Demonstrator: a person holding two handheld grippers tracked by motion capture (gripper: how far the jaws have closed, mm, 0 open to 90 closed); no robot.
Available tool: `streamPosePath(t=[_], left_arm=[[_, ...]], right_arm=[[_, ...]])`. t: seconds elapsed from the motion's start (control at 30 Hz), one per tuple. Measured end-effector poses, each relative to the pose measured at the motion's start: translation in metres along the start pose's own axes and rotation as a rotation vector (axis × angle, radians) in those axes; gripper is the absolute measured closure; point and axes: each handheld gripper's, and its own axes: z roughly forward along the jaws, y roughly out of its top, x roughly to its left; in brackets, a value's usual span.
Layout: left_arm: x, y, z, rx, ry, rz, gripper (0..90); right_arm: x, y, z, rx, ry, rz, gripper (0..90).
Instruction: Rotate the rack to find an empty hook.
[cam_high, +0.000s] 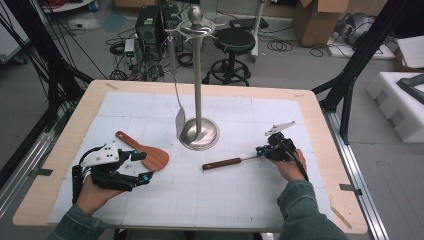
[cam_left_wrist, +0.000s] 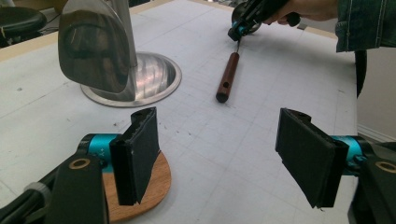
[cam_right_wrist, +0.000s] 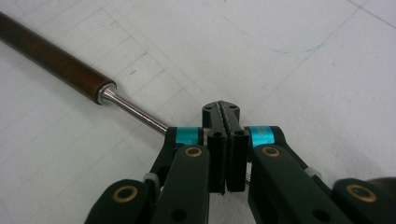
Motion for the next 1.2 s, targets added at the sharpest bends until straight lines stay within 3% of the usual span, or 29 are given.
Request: streamPosePath(t=[0.43,1.2], left_arm=[[0.000,0.000,0.000,0.004,-0.002,0.001,30.5],[0.000,0.000,0.002,0.004,-0.004,0.002,30.5]], right_arm=[[0.003,-0.004,-0.003,0.009,0.009,0.007,90.0],[0.017,-0.015,-0.010,0.080,0.009,-0.058,90.0]])
